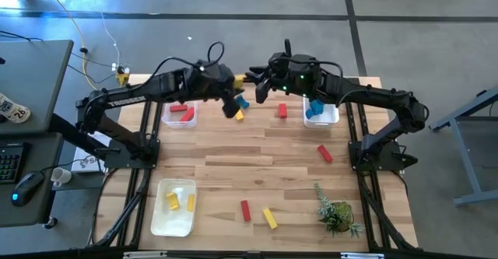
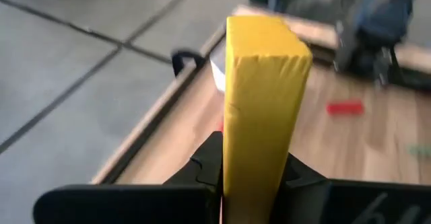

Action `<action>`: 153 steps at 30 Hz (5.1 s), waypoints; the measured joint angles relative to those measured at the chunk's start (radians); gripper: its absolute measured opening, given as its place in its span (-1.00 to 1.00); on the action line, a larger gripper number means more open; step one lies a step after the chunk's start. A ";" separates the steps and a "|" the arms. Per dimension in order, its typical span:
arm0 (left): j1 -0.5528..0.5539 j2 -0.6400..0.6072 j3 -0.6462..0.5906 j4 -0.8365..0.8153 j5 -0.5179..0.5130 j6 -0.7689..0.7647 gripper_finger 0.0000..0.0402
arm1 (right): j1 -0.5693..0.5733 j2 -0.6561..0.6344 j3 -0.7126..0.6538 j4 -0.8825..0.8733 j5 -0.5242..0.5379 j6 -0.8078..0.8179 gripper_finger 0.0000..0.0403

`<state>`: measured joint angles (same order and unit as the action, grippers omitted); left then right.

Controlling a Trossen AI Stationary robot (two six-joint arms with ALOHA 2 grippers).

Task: Sort & place blocks by color
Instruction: Put the yellow block into the bottom white bin, then put the red block into the transparent bin

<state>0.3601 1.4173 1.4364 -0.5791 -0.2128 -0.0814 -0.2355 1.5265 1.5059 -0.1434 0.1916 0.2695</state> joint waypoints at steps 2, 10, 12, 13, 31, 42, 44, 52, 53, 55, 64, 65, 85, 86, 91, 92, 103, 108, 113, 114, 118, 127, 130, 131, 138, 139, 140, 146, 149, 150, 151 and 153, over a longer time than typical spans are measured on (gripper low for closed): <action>-0.020 -0.020 0.000 -0.079 0.000 -0.002 -0.86 | -0.001 0.000 0.000 -0.002 0.003 -0.020 -0.47; -0.156 -0.062 0.000 -0.485 0.023 -0.070 -0.86 | 0.000 0.000 0.000 -0.008 0.020 -0.082 -0.46; -0.198 -0.062 0.000 -0.604 0.024 -0.093 -0.86 | -0.001 0.000 0.000 -0.011 0.040 -0.100 -0.46; -0.221 -0.062 0.000 -0.659 0.024 -0.105 -0.86 | 0.000 0.000 0.000 -0.011 0.049 -0.112 -0.46; -0.693 -0.062 -0.070 -0.826 0.155 -0.492 -0.86 | -0.055 0.000 0.000 -0.020 0.088 -0.158 -0.46; -0.894 -0.117 -0.415 -0.397 0.304 -0.789 -0.85 | -0.060 0.000 0.000 -0.036 0.087 -0.158 -0.46; -0.927 -0.117 -0.460 -0.332 0.308 -0.836 -0.85 | -0.060 0.000 0.000 -0.038 0.087 -0.158 -0.46; -1.008 -0.116 -0.592 -0.208 0.340 -0.977 -0.83 | -0.060 0.000 0.000 -0.052 0.086 -0.155 -0.46; -1.014 -0.116 -0.602 -0.202 0.350 -0.983 -0.82 | -0.060 0.000 0.000 -0.057 0.086 -0.156 -0.46; -1.024 -0.116 -0.617 -0.200 0.358 -0.989 -0.81 | -0.059 0.000 0.000 -0.062 0.086 -0.155 -0.46; -1.003 -0.116 -0.650 -0.208 0.387 -1.034 -0.67 | -0.059 0.000 0.000 -0.108 0.086 -0.155 -0.46; -1.000 -0.116 -0.650 -0.208 0.398 -1.033 -0.64 | -0.059 0.000 0.000 -0.109 0.086 -0.155 -0.46; -0.993 -0.166 -0.650 -0.208 0.414 -1.015 -0.22 | -0.059 0.000 0.000 -0.109 0.086 -0.174 -0.46; -0.993 -0.177 -0.650 -0.208 0.414 -1.015 -0.22 | -0.059 0.000 0.000 -0.111 0.086 -0.185 -0.46; -0.986 -0.253 -0.649 -0.209 0.412 -1.033 -0.24 | -0.061 0.000 0.000 -0.112 0.086 -0.200 -0.46; -0.980 -0.271 -0.649 -0.209 0.411 -1.033 -0.24 | -0.062 0.000 0.000 -0.112 0.085 -0.200 -0.46; -0.847 -0.478 -0.649 -0.210 0.174 -0.986 -0.24 | -0.113 0.000 0.000 -0.111 0.036 -0.219 -0.46; -0.747 -0.545 -0.649 -0.209 0.022 -0.914 -0.24 | -0.126 0.000 0.000 -0.118 0.020 -0.248 -0.46; -0.637 -0.583 -0.649 -0.203 -0.116 -0.870 -0.24 | -0.140 0.000 0.000 -0.165 -0.058 -0.183 -0.46; -0.616 -0.587 -0.649 -0.200 -0.134 -0.863 -0.24 | -0.143 0.000 0.000 -0.185 -0.080 -0.157 -0.46; -0.538 -0.592 -0.649 -0.201 -0.163 -0.819 -0.24 | -0.140 0.000 0.000 -0.281 -0.166 -0.089 -0.45; -0.416 -0.592 -0.649 -0.201 -0.165 -0.710 -0.24 | -0.049 0.000 0.000 -0.489 -0.193 0.062 -0.15; -0.393 -0.592 -0.649 -0.202 -0.165 -0.668 -0.24 | -0.014 0.000 0.000 -0.539 -0.193 0.117 -0.05; -0.385 -0.592 -0.649 -0.201 -0.165 -0.658 -0.24 | -0.004 0.000 0.000 -0.553 -0.190 0.134 -0.02; -0.319 -0.591 -0.649 -0.200 -0.165 -0.648 -0.24 | 0.006 0.028 0.001 -0.574 -0.086 0.313 0.01; -0.309 -0.591 -0.649 -0.200 -0.165 -0.648 -0.24 | -0.002 0.038 0.001 -0.579 -0.090 0.336 0.01; -0.301 -0.591 -0.649 -0.199 -0.165 -0.648 -0.24 | -0.012 0.049 0.001 -0.580 -0.091 0.353 0.01; -0.264 -0.591 -0.649 -0.197 -0.165 -0.638 -0.24 | -0.086 0.139 0.001 -0.614 -0.119 0.411 0.01; -0.254 -0.591 -0.649 -0.197 -0.165 -0.617 -0.24 | -0.119 0.184 0.001 -0.636 -0.138 0.425 0.01; -0.251 -0.591 -0.649 -0.197 -0.165 -0.614 -0.24 | -0.128 0.197 0.001 -0.645 -0.141 0.437 0.01; -0.247 -0.591 -0.649 -0.197 -0.165 -0.614 -0.24 | -0.137 0.211 0.001 -0.654 -0.142 0.445 0.01; -0.239 -0.591 -0.649 -0.197 -0.165 -0.612 -0.24 | -0.153 0.232 0.001 -0.669 -0.142 0.449 0.01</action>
<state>0.1214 0.8265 0.7879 -0.7765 -0.3779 -0.6933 -0.3880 1.7586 1.5066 -0.8121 0.0498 0.7181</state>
